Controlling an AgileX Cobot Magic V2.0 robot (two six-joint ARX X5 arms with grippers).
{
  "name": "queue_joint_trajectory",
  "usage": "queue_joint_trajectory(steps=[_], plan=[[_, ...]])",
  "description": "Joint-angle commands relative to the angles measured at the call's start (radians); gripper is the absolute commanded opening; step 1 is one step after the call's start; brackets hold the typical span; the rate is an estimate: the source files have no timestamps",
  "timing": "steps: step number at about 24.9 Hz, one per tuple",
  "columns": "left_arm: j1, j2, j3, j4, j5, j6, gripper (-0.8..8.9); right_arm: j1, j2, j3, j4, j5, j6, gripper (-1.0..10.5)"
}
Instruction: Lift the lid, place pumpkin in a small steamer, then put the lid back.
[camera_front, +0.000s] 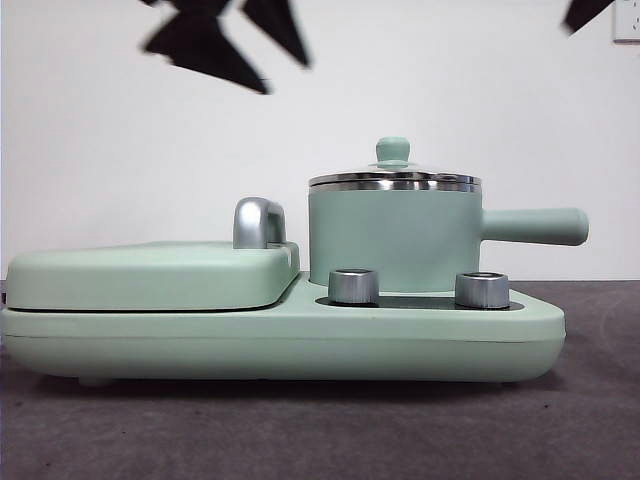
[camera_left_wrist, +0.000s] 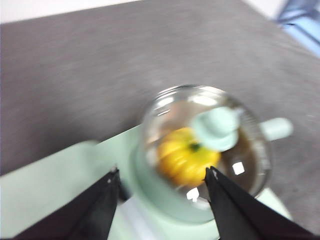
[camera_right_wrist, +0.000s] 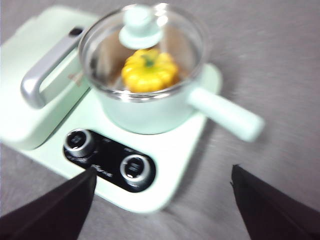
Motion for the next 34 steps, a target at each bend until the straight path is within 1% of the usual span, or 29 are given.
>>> queue_joint_trajectory(steps=[1,3,5,7,12,14,15,17,18,19,20,21,22,34], plan=[[0.034,-0.093,-0.032,-0.036,-0.018,-0.02,2.81,0.008,0.057,0.008,0.088,-0.033,-0.051,4.4],[0.084,-0.198,-0.108,-0.047,-0.018,-0.028,2.81,0.008,0.111,0.009,0.18,-0.06,-0.067,4.4],[0.116,-0.265,-0.167,-0.047,-0.024,-0.061,2.82,0.008,0.142,0.01,0.23,-0.083,-0.067,4.4],[0.147,-0.335,-0.237,-0.047,-0.028,-0.082,2.82,0.008,0.169,0.011,0.268,-0.099,-0.067,4.4],[0.204,-0.487,-0.381,-0.063,-0.029,-0.129,2.81,0.013,0.22,0.023,0.301,-0.1,-0.067,4.4],[0.211,-0.525,-0.405,-0.104,-0.03,-0.122,2.81,0.013,0.227,0.023,0.301,-0.092,-0.075,4.4],[0.211,-0.532,-0.405,-0.141,-0.039,-0.096,2.81,0.013,0.229,0.023,0.298,-0.086,-0.077,4.4],[0.211,-0.537,-0.405,-0.213,-0.039,-0.063,2.84,0.013,0.228,0.023,0.294,-0.105,-0.075,4.4],[0.21,-0.539,-0.405,-0.235,-0.039,-0.051,2.75,0.013,0.227,0.023,0.294,-0.106,-0.077,4.1],[0.21,-0.539,-0.405,-0.257,-0.039,-0.044,1.54,0.013,0.225,0.023,0.294,-0.101,-0.071,2.4],[0.21,-0.538,-0.405,-0.27,-0.037,-0.045,-0.35,0.013,0.224,0.023,0.293,-0.097,-0.066,-0.4],[0.209,-0.538,-0.405,-0.271,-0.037,-0.053,0.3,0.013,0.223,0.023,0.294,-0.093,-0.075,0.4],[0.209,-0.537,-0.405,-0.271,-0.037,-0.055,0.03,0.012,0.223,0.023,0.302,-0.093,-0.073,0.4],[0.209,-0.542,-0.405,-0.27,-0.033,-0.054,0.07,0.011,0.221,0.023,0.304,-0.095,-0.074,0.4]])
